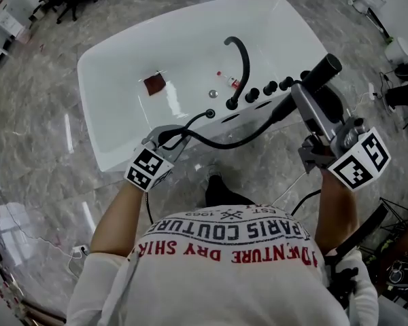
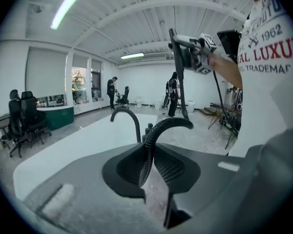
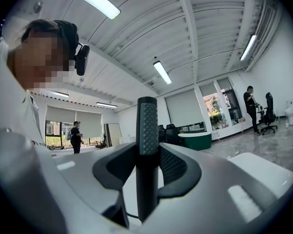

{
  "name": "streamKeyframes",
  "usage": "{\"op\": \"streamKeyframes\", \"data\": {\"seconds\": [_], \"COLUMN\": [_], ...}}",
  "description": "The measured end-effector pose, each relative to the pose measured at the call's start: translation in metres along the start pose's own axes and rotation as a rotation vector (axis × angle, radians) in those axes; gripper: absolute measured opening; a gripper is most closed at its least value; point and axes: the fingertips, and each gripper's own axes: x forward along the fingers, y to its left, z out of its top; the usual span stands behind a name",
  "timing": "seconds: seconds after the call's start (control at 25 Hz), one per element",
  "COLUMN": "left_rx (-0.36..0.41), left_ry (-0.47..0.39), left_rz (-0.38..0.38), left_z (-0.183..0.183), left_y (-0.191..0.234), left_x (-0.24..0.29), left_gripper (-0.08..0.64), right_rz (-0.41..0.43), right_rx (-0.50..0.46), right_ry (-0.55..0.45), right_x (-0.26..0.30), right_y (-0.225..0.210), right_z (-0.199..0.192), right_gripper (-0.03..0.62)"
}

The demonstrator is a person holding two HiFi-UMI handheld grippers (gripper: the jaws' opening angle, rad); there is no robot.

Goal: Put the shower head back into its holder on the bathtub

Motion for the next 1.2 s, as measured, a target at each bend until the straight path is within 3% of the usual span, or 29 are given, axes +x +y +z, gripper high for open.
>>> {"op": "streamKeyframes", "data": {"seconds": [0.2, 0.44, 0.72, 0.88, 1.2], "left_rx": [-0.008, -0.029, -0.088, -0.163, -0.228], "left_ry": [-0.174, -0.232, -0.189, -0.155, -0.018], "left_rz": [0.032, -0.018, -0.072, -0.083, -0.033], "left_z": [0.076, 0.105, 0.088, 0.065, -0.002], "left_y": [0.020, 0.028, 0.033, 0.042, 0.065], "left_x": [-0.015, 0.010, 0.062, 0.097, 0.155], "left_gripper": [0.061, 0.063, 0.063, 0.063, 0.064], "right_rz": [0.019, -0.023, -0.085, -0.111, -0.122], "right_rx": [0.136, 0.177, 0.192, 0.211, 0.250], "right_ry": [-0.033, -0.057, -0.057, -0.043, -0.008], "right_x": [-0.004, -0.015, -0.024, -0.030, -0.010], "right_y": [0.002, -0.005, -0.033, -0.055, -0.094], "right_z": [-0.013, -0.028, -0.039, -0.050, -0.074], "right_gripper": [0.138, 0.138, 0.138, 0.138, 0.138]}}
